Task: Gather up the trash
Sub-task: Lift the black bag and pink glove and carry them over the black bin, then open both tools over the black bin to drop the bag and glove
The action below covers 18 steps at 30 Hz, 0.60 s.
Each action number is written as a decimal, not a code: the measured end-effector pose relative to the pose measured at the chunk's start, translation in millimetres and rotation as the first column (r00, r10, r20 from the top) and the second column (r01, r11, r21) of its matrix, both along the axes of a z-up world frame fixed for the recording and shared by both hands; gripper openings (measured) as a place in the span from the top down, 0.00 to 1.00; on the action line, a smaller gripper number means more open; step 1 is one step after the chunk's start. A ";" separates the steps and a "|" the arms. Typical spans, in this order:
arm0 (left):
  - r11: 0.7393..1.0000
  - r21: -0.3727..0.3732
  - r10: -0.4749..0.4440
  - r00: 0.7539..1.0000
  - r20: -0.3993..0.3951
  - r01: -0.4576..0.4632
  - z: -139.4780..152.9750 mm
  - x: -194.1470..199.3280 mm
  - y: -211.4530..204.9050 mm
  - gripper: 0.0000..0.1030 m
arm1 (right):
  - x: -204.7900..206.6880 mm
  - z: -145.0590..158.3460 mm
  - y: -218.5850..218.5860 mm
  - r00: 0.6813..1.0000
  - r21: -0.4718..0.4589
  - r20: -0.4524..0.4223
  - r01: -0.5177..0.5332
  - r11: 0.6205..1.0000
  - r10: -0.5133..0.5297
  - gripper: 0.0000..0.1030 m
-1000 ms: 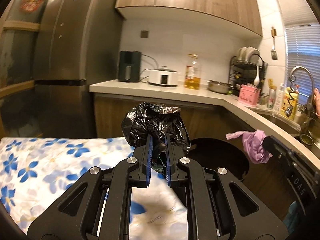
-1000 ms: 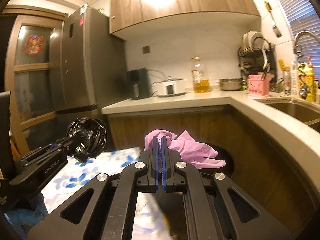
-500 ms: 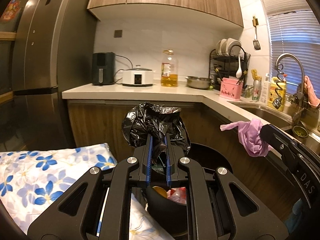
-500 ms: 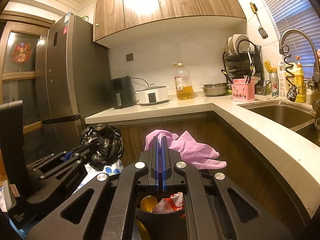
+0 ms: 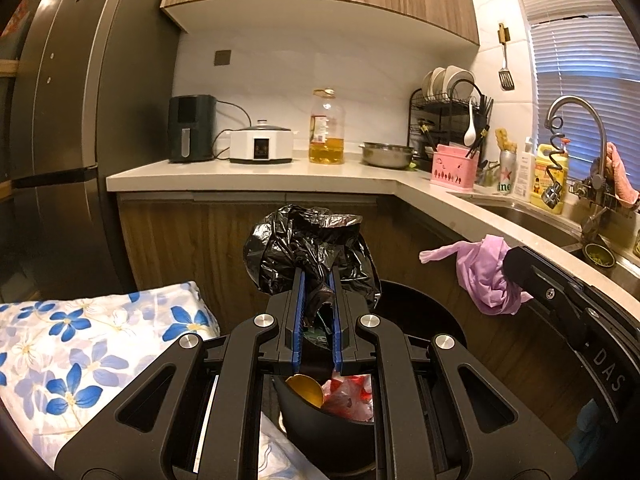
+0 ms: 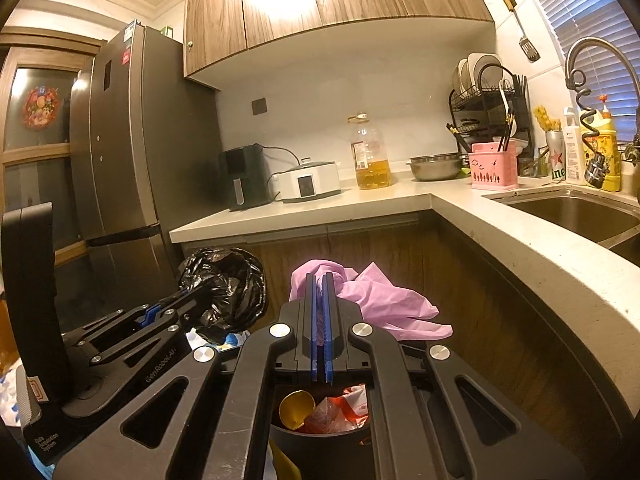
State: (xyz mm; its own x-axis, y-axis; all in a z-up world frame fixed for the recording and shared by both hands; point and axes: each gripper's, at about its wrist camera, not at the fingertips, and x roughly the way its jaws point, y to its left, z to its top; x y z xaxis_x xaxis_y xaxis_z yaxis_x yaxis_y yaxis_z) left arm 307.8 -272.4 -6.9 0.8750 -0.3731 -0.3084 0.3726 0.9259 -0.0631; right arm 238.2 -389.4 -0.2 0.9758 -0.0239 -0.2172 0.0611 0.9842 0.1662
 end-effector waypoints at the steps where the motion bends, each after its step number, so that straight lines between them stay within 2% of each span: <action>1: 1.000 0.000 -0.008 1.000 0.000 0.008 -1.4 1.1 -1.3 0.90 | 0.9 -0.5 0.4 1.000 0.000 -0.001 0.000 1.000 0.000 0.97; 18: 0.997 -0.016 -0.072 0.997 -0.034 0.072 -18.9 21.2 -7.3 0.89 | 20.0 -11.6 -4.9 1.000 0.016 -0.026 -0.010 1.000 0.011 0.97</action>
State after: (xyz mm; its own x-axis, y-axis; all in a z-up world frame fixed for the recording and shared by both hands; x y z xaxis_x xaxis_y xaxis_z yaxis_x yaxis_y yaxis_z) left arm 329.0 -279.6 -25.8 0.8347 -0.4393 -0.3320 0.4354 0.8957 -0.0905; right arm 258.2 -394.2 -11.8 0.9700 -0.0100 -0.2428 0.0553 0.9820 0.1806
